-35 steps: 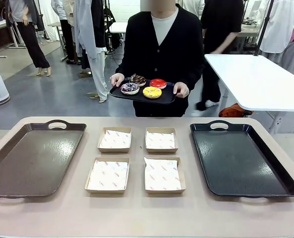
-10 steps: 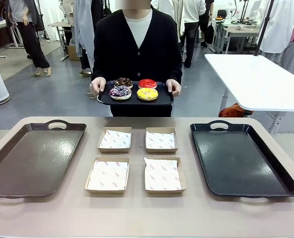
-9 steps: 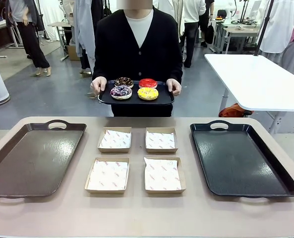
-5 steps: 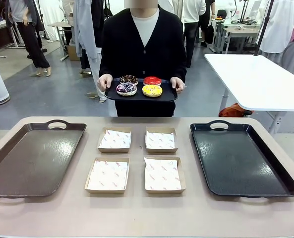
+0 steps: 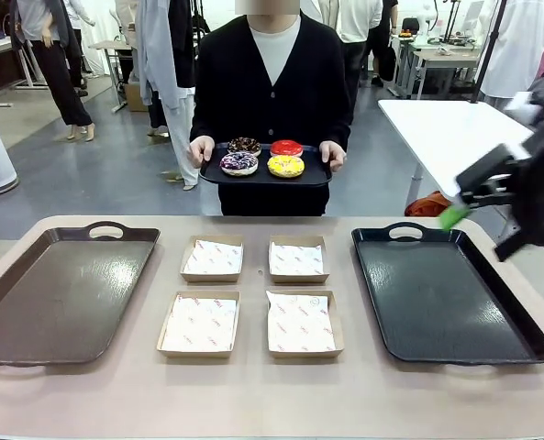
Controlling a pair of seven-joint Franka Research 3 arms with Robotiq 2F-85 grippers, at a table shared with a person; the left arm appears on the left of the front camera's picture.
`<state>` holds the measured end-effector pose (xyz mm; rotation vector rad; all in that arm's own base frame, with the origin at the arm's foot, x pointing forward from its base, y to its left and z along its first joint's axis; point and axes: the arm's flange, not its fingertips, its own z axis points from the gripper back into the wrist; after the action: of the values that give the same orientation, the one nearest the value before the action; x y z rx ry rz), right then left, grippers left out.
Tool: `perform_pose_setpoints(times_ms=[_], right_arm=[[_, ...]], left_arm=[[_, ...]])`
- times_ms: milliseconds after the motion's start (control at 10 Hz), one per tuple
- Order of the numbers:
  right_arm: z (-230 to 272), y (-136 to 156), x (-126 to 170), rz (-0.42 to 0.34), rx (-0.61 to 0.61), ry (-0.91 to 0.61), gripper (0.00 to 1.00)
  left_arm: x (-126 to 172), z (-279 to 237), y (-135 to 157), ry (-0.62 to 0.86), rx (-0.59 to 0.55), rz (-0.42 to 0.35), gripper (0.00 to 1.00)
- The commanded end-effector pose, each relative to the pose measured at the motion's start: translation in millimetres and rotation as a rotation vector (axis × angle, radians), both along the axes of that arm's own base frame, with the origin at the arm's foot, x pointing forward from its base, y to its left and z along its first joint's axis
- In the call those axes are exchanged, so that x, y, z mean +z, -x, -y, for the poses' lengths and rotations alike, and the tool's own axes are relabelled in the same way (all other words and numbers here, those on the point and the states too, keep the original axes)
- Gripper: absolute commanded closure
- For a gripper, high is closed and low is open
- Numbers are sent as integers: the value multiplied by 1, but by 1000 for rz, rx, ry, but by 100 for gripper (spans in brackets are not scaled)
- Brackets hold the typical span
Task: Individually package the donuts and arrange them on the tray.
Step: Pick up one Paper togo box.
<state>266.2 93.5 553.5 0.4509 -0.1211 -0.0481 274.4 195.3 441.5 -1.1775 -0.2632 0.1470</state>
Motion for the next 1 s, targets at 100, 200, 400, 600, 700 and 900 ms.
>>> perform_pose_setpoints(times_ms=[100, 200, 400, 600, 700, 900], right_arm=[[-35, -49, -36, 16, -38, 159, 0], [-49, -61, -57, 28, -50, 208, 0], [-71, -75, -93, 19, -32, 242, 0], [-86, -88, -130, 21, -17, 235, 0], [-90, -95, -145, 37, -22, 244, 0], [-104, -103, -166, 65, -18, 264, 0]], left_arm=[[2, 1, 0, 0, -3, 1, 0], [2, 1, 0, 0, -3, 1, 0], [2, 1, 0, 0, -3, 1, 0], [2, 1, 0, 0, -3, 1, 0], [2, 1, 0, 0, -3, 1, 0], [2, 1, 0, 0, -3, 1, 0]])
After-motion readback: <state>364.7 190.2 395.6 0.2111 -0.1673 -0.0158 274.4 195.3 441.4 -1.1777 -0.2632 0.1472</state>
